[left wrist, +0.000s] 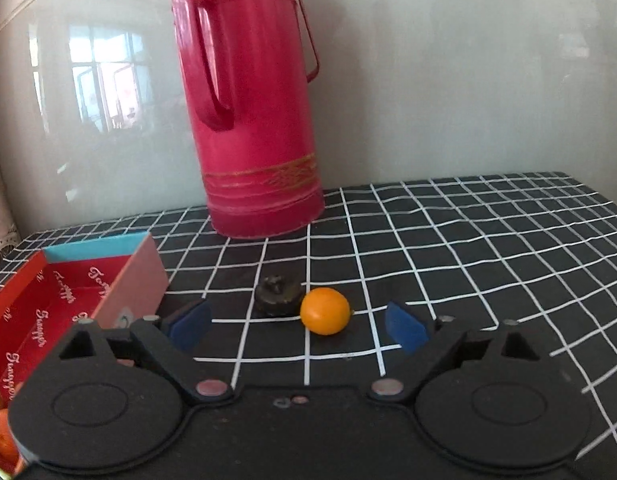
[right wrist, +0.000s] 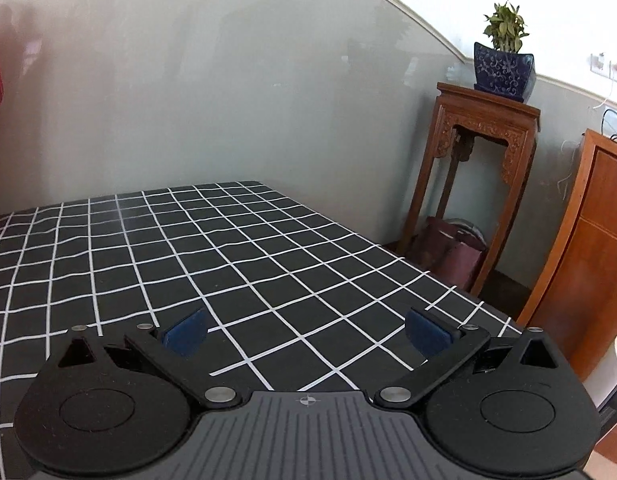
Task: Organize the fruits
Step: 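Move the left gripper to the last mandarin and grasp it, then carry the mandarin into the red box and open the left gripper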
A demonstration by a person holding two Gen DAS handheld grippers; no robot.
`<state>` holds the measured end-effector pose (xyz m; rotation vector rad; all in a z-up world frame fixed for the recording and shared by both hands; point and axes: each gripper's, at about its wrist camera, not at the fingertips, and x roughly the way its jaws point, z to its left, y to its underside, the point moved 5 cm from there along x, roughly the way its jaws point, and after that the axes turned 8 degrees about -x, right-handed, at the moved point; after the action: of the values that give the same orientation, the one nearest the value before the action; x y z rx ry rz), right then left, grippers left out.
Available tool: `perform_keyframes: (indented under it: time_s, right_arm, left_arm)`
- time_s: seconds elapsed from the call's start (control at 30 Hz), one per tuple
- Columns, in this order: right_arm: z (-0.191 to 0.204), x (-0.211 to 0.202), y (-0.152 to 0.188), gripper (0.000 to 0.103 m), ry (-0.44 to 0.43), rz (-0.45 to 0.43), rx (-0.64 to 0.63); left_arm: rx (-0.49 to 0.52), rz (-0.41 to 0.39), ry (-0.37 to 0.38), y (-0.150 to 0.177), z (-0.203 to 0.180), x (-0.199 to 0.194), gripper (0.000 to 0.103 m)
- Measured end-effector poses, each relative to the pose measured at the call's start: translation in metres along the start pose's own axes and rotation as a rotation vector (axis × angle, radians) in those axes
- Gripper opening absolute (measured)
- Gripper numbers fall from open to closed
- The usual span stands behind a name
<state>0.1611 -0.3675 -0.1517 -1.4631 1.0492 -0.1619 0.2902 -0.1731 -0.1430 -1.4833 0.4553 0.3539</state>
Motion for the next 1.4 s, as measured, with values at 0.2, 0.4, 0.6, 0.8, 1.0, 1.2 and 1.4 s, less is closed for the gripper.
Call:
perform_keyframes:
  time_s: [0.2, 0.4, 0.6, 0.8, 1.0, 1.2, 1.4]
  right_arm:
    - [0.007, -0.005, -0.003, 0.103, -0.043, -0.01, -0.013]
    - [0.01, -0.006, -0.003, 0.103, -0.078, -0.004, 0.003]
    - [0.014, -0.009, -0.003, 0.103, -0.096, -0.01, -0.002]
    - [0.015, -0.01, -0.004, 0.103, -0.108, -0.015, -0.003]
    - [0.015, -0.01, -0.004, 0.103, -0.114, -0.016, -0.01]
    - [0.018, -0.013, -0.004, 0.103, -0.124, -0.018, -0.004]
    - [0.037, -0.023, -0.005, 0.103, -0.154, -0.047, -0.043]
  left_arm:
    - [-0.019, 0.046, -0.007, 0.001, -0.001, 0.018, 0.074]
    - [-0.039, 0.069, -0.011, 0.001, -0.001, 0.033, 0.068]
    - [-0.083, 0.115, 0.019, 0.002, 0.002, 0.045, 0.051]
    - [-0.099, 0.11, 0.055, 0.003, 0.001, 0.044, 0.027]
    - [-0.095, 0.097, 0.07, 0.002, 0.003, 0.037, 0.027]
    - [-0.063, 0.062, 0.076, -0.002, 0.012, 0.017, 0.027]
    - [-0.05, -0.008, 0.044, -0.012, 0.04, -0.013, 0.027]
